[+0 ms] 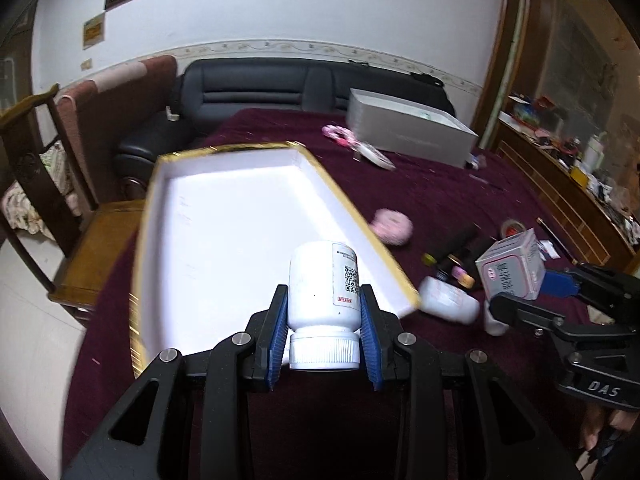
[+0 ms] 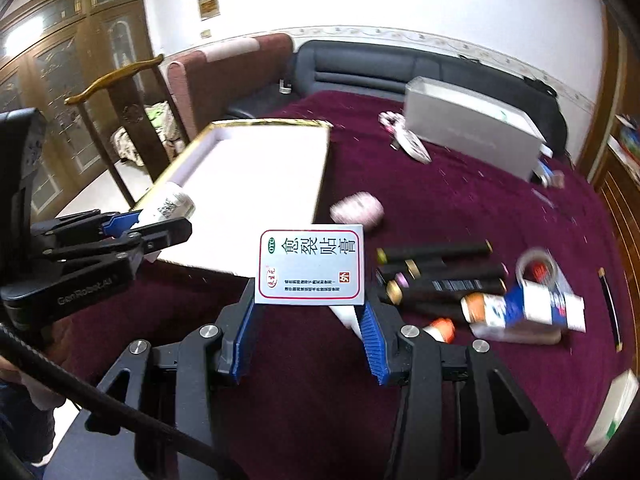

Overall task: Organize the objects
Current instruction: 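Carry the bottle and box into the gold-rimmed tray with both grippers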

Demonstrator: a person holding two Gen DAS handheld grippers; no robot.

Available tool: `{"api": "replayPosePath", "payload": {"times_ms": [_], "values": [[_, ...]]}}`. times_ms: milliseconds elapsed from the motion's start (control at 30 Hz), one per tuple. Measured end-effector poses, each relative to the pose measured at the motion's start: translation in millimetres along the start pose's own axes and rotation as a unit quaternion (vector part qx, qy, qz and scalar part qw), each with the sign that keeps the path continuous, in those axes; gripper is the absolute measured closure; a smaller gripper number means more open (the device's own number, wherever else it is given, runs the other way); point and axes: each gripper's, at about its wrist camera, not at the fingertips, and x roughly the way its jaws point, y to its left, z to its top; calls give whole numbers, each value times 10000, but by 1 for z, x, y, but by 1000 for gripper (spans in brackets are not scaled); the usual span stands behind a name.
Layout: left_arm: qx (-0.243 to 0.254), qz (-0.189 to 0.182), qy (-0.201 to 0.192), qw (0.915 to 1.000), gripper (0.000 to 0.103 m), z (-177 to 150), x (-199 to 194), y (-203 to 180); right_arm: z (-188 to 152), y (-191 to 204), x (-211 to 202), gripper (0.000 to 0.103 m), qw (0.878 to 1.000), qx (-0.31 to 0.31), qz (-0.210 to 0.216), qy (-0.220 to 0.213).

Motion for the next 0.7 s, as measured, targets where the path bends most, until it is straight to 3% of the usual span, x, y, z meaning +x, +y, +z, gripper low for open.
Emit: {"api": "replayPosePath", "payload": {"times_ms": [333,500,700], "values": [[-138,384,41,9992,74,55,31,53,78,31,50,58,9988,-189,387,232],[-342,323,397,9981,74,89,79,84,120,26,101,58,9964,280,640,482],[-741,239,817,9936,74,99,137,112,148,7,175,58,9877,963,750,975]]}}
